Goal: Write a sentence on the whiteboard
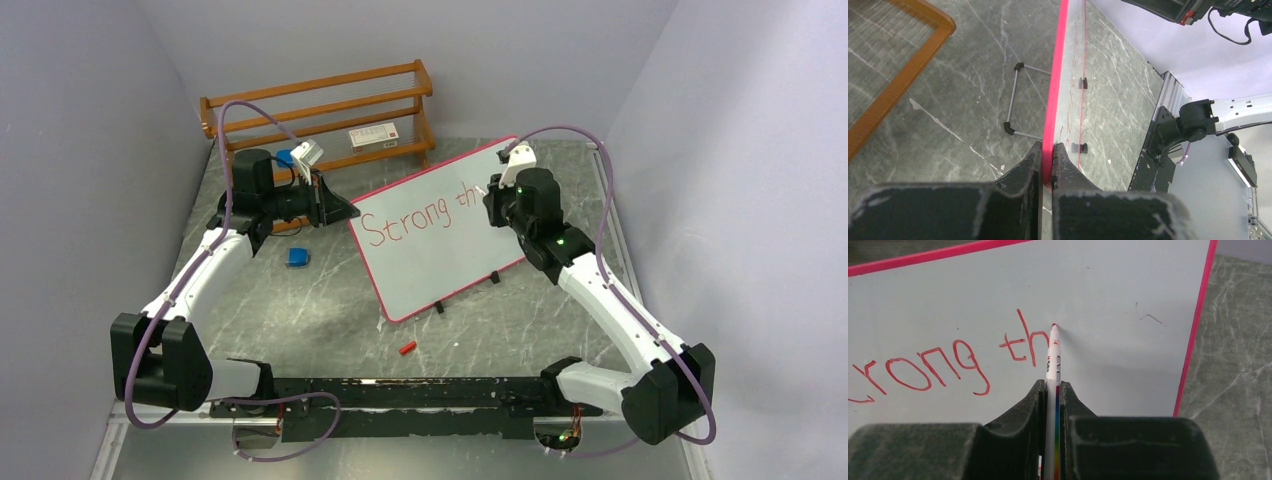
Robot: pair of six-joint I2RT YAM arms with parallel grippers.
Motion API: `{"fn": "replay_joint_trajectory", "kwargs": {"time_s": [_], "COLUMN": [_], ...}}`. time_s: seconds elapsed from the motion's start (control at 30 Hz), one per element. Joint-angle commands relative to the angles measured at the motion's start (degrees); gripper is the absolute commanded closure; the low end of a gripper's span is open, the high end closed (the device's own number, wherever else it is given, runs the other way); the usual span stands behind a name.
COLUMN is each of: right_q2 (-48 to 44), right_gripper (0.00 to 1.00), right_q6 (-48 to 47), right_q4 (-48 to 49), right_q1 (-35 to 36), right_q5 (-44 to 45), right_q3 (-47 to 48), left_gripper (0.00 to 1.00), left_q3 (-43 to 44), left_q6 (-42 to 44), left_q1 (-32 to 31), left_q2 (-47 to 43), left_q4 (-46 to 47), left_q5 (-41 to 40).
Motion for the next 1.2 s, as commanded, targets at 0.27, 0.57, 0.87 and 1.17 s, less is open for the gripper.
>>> {"fn": "replay_joint_trajectory", "kwargs": {"time_s": [0.27, 0.57, 0.87, 1.17], "right_q2": [-1.95, -2.73, -1.45, -0.50], "right_gripper": [1.00, 1.00, 1.00, 1.00], "right_q6": [1.17, 1.46, 1.46, 0.98], "right_q4": [-2.44, -2.79, -0.39, 1.36], "right_q1": [-0.47, -0.45, -0.42, -0.47], "right_q5": [0.16, 0.34, 0.34, 0.85], "right_q3": [-3.23, -3.81, -2.15, 0.22], "left_gripper": [0.95, 0.95, 0.95, 0.95], "left_q3": [-0.77, -0.77, -0.86, -0.77], "left_q6": [4.29, 4.30, 4.30, 4.37], "left_q1": [-1.80, -1.80, -1.80, -1.80], "left_q2": [2.08, 2.07, 1.99, 2.08], "left_q4": [-4.62, -4.64, -4.64, -4.70], "left_q5": [-2.67, -2.59, -2.58, -2.57]}}
